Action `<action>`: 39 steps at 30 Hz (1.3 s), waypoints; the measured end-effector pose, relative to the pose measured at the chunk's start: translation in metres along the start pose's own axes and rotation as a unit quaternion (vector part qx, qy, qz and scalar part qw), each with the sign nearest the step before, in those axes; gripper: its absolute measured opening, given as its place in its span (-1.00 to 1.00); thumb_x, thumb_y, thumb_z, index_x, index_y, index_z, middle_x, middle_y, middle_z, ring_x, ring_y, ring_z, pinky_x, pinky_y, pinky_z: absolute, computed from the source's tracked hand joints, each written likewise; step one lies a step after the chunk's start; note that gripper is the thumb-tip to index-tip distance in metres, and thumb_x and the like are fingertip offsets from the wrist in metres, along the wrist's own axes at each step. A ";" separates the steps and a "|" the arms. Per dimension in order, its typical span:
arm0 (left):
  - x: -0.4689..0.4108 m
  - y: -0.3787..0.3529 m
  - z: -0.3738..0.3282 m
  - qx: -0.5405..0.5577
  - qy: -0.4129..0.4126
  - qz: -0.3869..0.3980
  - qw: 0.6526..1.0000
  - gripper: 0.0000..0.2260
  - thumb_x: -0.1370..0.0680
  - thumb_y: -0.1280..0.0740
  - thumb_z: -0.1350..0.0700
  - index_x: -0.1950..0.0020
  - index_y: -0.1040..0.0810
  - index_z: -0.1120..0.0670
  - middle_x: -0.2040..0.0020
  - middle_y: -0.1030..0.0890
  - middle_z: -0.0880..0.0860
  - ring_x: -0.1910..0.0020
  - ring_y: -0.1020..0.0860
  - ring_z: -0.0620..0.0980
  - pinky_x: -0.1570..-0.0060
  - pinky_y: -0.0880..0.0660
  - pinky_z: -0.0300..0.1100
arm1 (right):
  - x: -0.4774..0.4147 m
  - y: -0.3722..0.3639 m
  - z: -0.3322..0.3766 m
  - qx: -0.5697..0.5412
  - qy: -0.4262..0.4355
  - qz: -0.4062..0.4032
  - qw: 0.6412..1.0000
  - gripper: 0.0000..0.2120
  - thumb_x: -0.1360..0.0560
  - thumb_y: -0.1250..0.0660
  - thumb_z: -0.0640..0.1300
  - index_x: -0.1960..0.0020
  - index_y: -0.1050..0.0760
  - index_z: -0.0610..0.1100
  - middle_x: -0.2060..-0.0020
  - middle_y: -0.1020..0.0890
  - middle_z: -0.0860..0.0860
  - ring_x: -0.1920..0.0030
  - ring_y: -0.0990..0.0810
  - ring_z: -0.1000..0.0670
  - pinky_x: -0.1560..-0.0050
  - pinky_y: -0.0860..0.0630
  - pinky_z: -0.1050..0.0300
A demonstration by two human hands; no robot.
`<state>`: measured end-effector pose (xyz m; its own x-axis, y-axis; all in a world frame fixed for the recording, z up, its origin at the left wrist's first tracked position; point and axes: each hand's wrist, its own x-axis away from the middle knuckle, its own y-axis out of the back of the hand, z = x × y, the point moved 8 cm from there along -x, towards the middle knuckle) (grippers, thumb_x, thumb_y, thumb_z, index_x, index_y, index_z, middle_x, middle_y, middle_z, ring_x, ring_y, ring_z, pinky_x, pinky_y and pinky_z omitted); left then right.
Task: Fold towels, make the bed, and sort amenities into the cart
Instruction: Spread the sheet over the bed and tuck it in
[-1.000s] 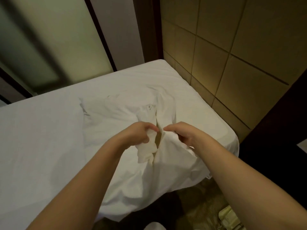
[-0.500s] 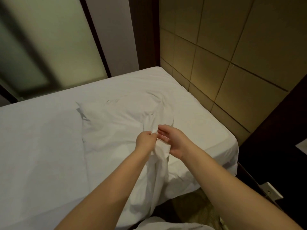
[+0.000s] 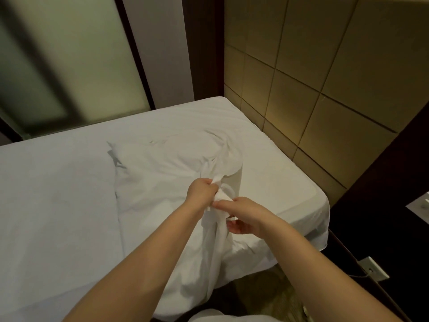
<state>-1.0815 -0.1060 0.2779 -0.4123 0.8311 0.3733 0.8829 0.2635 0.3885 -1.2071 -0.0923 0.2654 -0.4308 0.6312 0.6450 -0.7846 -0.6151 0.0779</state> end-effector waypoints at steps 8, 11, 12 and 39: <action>0.007 0.009 -0.005 0.003 -0.026 0.023 0.999 -0.85 -0.51 -0.38 0.06 0.07 -0.62 0.13 0.19 -0.59 0.02 0.15 -0.56 0.00 0.17 -0.47 -0.18 | 0.010 0.027 0.020 -0.085 0.164 -0.167 0.968 -0.87 -0.48 -0.23 -0.28 0.11 -0.53 -0.12 0.08 -0.63 -0.15 0.10 -0.62 -0.08 0.14 -0.63 0.07; 0.016 0.013 -0.016 -0.086 -0.067 0.087 0.990 -0.80 -0.43 -0.39 0.27 0.01 -0.53 0.05 0.08 -0.52 0.04 0.16 -0.50 -0.04 0.25 -0.47 -0.22 | 0.017 0.048 0.027 -0.028 0.193 -0.232 0.953 -0.87 -0.46 -0.23 -0.28 0.06 -0.47 -0.35 0.19 -0.56 -0.17 0.21 -0.51 -0.06 0.17 -0.59 -0.06; 0.020 0.015 -0.023 -0.109 -0.086 0.099 0.985 -0.75 -0.42 -0.36 0.31 -0.02 -0.51 0.03 0.05 -0.51 0.03 0.15 -0.49 -0.05 0.23 -0.47 -0.22 | 0.019 0.049 0.031 -0.002 0.207 -0.237 0.949 -0.88 -0.45 -0.25 -0.28 0.10 -0.46 -0.35 0.25 -0.52 -0.13 0.25 -0.48 -0.05 0.15 -0.58 -0.10; 0.061 0.049 -0.054 0.066 -0.242 -0.096 0.963 -0.78 -0.51 -0.32 0.23 0.08 -0.51 -0.13 0.23 -0.65 -0.04 0.20 -0.60 -0.07 0.14 -0.53 -0.21 | 0.045 0.004 0.080 -0.054 0.341 -0.146 0.927 -0.85 -0.49 -0.34 -0.29 0.16 -0.54 -0.06 0.52 -0.44 0.21 0.39 -0.46 0.19 0.13 -0.61 0.14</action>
<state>-1.0752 -0.0688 0.3657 -0.4451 0.8839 -0.1437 0.8352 0.4676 0.2894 -1.1936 -0.1042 0.3559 -0.3471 0.9375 -0.0252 -0.9359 -0.3445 0.0737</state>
